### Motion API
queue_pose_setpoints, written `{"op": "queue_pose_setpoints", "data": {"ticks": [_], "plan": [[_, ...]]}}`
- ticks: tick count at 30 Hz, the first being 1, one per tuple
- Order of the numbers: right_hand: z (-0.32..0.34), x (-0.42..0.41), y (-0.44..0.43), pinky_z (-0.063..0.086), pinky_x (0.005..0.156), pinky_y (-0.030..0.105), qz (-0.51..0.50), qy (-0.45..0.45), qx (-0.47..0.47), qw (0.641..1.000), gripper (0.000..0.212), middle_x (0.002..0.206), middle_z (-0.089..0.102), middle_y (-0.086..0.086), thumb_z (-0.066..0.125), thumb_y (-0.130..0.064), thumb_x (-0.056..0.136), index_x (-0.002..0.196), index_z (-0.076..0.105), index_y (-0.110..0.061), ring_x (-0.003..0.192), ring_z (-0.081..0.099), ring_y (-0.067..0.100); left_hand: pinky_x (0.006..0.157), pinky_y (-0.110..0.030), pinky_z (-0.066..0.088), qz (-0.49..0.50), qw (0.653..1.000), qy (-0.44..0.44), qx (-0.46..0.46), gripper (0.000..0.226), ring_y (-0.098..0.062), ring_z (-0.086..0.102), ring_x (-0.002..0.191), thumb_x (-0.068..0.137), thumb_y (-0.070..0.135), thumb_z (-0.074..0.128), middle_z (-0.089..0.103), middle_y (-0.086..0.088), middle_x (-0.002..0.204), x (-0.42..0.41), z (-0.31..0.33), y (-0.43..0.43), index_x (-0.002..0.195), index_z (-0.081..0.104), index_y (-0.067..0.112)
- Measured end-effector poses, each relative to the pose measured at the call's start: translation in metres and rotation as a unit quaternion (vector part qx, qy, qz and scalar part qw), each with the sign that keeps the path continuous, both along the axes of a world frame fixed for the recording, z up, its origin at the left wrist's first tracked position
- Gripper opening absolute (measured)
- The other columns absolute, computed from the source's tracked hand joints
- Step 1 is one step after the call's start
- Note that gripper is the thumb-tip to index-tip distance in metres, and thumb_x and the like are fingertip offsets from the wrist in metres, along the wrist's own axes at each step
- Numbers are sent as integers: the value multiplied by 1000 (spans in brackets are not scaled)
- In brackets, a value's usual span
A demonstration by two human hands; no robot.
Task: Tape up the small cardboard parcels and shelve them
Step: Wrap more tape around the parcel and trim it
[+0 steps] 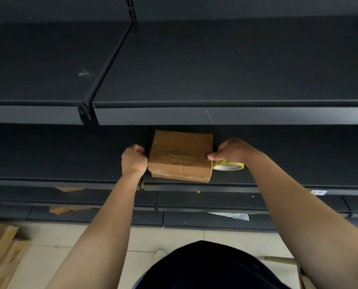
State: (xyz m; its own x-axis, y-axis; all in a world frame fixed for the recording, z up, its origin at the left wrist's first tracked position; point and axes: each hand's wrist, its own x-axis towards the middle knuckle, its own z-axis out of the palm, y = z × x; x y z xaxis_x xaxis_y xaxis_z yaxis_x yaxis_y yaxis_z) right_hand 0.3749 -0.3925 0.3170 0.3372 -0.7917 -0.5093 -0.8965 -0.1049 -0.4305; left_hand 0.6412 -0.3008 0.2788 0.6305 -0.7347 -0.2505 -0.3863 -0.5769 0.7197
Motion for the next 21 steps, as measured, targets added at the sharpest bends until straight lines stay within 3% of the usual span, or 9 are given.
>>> {"op": "queue_pose_setpoints", "data": {"ticks": [2, 4, 7, 9, 12, 16, 18, 21], "plan": [[0, 2, 1, 42, 99, 46, 6, 8, -4, 1000, 45, 92, 65, 3, 63, -59, 80, 84, 67, -14, 99, 59, 24, 72, -29, 46, 9, 998, -47, -31, 14, -23, 63, 92, 94, 15, 55, 65, -11, 102, -13, 10, -3, 104, 63, 9], [0, 2, 1, 42, 99, 47, 8, 10, -6, 1000, 43, 91, 65, 2, 63, -60, 80, 79, 65, -17, 99, 59, 24, 72, -31, 46, -22, 996, -82, 6, 40, -29, 62, 102, 92, 40, 57, 63, -13, 110, -34, 17, -7, 113, 58, 6], [-4, 1, 0, 43, 98, 45, 12, 12, -15, 1000, 43, 85, 63, 0, 63, -61, 79, 75, 64, -18, 95, 58, 23, 96, -41, 45, -43, 991, -108, 70, 84, -36, 45, 125, 81, 60, 60, 48, -19, 134, -61, 14, -5, 135, 40, -1], [-7, 1, 0, 43, 95, 43, 10, 7, -23, 1000, 44, 79, 61, -2, 63, -62, 78, 71, 62, -19, 90, 57, 21, 101, -44, 40, -25, 992, -103, 65, 87, -37, 39, 128, 80, 58, 62, 44, -21, 138, -65, 10, -5, 137, 36, -2], [-11, -4, 2, 41, 84, 38, -4, -6, -21, 1000, 48, 70, 57, -4, 63, -68, 73, 63, 58, -21, 79, 56, 18, 98, -47, 45, -11, 997, -51, 64, 78, -35, 46, 124, 81, 54, 65, 50, -18, 133, -59, 7, -9, 133, 42, 0], [-11, -24, 7, 39, 60, 28, -37, -40, -4, 998, 62, 71, 62, 1, 62, -72, 70, 74, 68, -11, 66, 57, 15, 95, -48, 48, -8, 998, -15, 55, 74, -34, 51, 119, 80, 52, 67, 54, -15, 128, -55, 6, -10, 130, 44, 3], [-11, -30, 9, 41, 61, 29, -45, -46, 4, 998, 68, 76, 65, 5, 63, -73, 68, 83, 70, -7, 70, 60, 17, 96, -49, 47, -12, 999, -8, 53, 72, -35, 51, 119, 81, 50, 66, 54, -15, 129, -55, 5, -10, 130, 43, 3], [-18, -30, 10, 47, 81, 37, -45, -20, -2, 999, 63, 85, 68, 5, 62, -75, 67, 80, 70, -14, 85, 63, 22, 97, -49, 45, -9, 999, -2, 53, 70, -35, 49, 121, 83, 49, 65, 52, -16, 130, -55, 5, -10, 131, 42, 3]]}}
